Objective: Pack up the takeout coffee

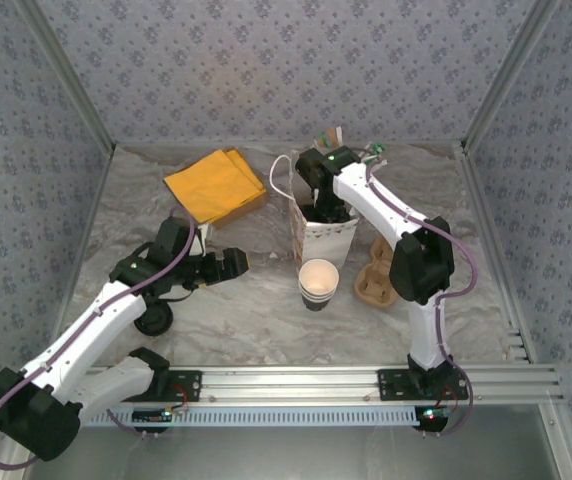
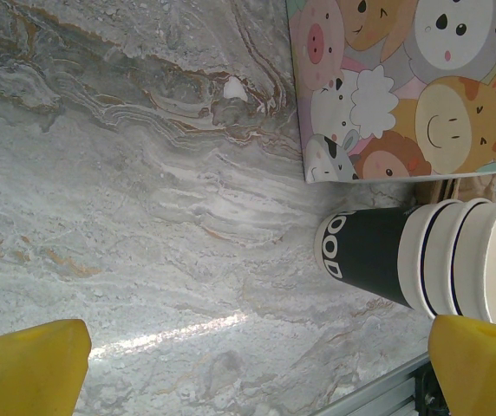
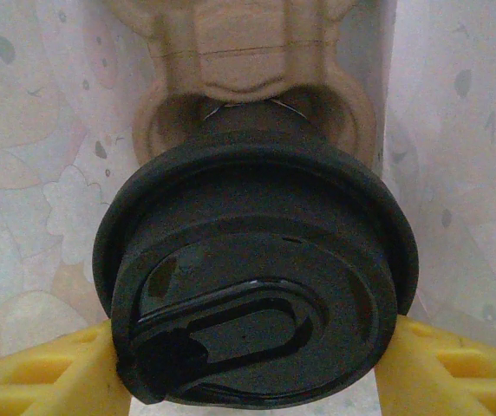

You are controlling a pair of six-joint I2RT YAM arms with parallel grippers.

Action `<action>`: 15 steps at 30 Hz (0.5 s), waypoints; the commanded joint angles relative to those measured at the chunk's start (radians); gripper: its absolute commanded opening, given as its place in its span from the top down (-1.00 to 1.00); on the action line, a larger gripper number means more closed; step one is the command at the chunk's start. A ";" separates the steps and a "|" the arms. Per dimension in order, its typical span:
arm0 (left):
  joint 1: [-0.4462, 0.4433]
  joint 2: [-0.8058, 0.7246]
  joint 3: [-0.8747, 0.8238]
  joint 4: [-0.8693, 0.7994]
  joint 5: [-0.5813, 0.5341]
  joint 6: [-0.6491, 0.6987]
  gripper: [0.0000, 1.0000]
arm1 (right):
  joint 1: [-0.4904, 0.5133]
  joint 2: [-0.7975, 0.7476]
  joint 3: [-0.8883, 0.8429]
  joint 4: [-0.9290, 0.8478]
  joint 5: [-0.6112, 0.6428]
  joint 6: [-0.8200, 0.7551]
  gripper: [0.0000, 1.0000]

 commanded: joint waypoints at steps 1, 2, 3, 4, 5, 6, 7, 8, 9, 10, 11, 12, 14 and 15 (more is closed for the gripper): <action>-0.004 -0.005 0.025 -0.009 -0.007 0.009 -0.99 | -0.002 0.058 -0.040 0.008 0.006 -0.011 -0.34; -0.005 -0.005 0.025 -0.010 -0.006 0.010 -1.00 | -0.002 0.060 -0.046 0.014 0.004 -0.009 -0.34; -0.003 -0.006 0.024 -0.012 -0.007 0.009 -0.99 | -0.002 0.060 -0.050 0.018 0.004 -0.008 -0.34; -0.003 -0.008 0.025 -0.013 -0.006 0.009 -1.00 | -0.001 0.061 -0.056 0.025 0.004 -0.005 -0.34; -0.004 -0.010 0.023 -0.013 -0.007 0.011 -0.99 | -0.001 0.061 -0.061 0.031 0.004 -0.003 -0.34; -0.003 -0.009 0.023 -0.015 -0.008 0.010 -1.00 | -0.001 0.064 -0.063 0.033 0.004 -0.003 -0.34; -0.004 -0.011 0.022 -0.015 -0.008 0.008 -0.99 | -0.001 0.065 -0.065 0.036 0.004 -0.003 -0.34; -0.005 -0.011 0.022 -0.014 -0.008 0.008 -1.00 | 0.000 0.067 -0.066 0.037 0.004 -0.003 -0.33; -0.004 -0.011 0.022 -0.012 -0.008 0.008 -1.00 | -0.001 0.069 -0.066 0.037 0.004 -0.003 -0.34; -0.004 -0.011 0.022 -0.014 -0.008 0.008 -1.00 | -0.001 0.072 -0.067 0.039 0.003 -0.004 -0.34; -0.004 -0.011 0.022 -0.013 -0.008 0.008 -1.00 | 0.000 0.074 -0.067 0.039 0.002 -0.005 -0.34; -0.004 -0.011 0.022 -0.013 -0.008 0.009 -1.00 | 0.000 0.075 -0.064 0.038 0.002 -0.005 -0.34; -0.003 -0.010 0.021 -0.014 -0.008 0.007 -1.00 | -0.001 0.078 -0.056 0.031 0.001 -0.009 -0.34; -0.005 -0.011 0.020 -0.012 -0.008 0.006 -0.99 | -0.001 0.077 -0.050 0.025 0.001 -0.011 -0.34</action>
